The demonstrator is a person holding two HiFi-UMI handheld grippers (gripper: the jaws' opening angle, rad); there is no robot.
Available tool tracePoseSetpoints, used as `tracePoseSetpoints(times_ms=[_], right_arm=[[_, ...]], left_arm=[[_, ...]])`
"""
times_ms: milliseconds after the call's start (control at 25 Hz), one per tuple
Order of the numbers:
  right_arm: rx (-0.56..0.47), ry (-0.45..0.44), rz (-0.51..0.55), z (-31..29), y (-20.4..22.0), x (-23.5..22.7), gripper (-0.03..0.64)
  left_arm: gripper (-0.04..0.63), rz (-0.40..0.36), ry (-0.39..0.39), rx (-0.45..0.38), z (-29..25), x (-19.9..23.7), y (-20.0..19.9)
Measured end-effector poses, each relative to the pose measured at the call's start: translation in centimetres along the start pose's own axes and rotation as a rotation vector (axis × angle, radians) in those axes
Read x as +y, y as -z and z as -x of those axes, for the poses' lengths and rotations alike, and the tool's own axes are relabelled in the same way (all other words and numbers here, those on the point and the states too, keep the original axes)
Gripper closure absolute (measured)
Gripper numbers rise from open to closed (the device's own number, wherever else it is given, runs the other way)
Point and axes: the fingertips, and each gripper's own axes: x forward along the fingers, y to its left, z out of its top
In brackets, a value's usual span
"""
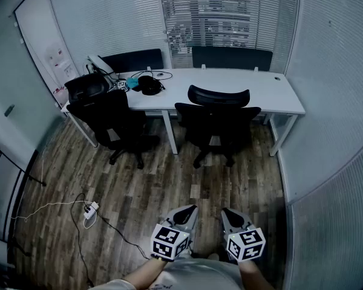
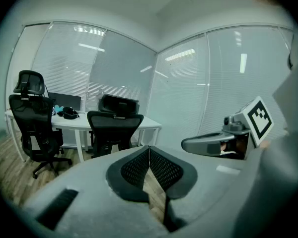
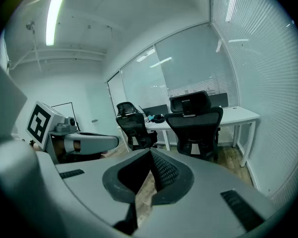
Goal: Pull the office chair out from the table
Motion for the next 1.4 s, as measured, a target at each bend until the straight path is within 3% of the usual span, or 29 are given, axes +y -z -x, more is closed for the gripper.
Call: tracePoseSetpoints(times_ms=[600,960,1400], right_arm=[[0.021,-0.020,0.034,0.0,0.5,1.3,0.609],[-0.021,0.004,0.011,-0.3,-0.1,2.1,0.609],[-0.027,0.006,-0.001,-2.5,-0.3,4.1,0.609]], left_arm=[[0.584,-0.004,0.009,0.007,0.7,0.3,0.5],[0.584,-0.004,0.021,0.010,1.3,1.0,0.7],[0.584,-0.008,0.018,0.009,2.7,4.1,1.0]])
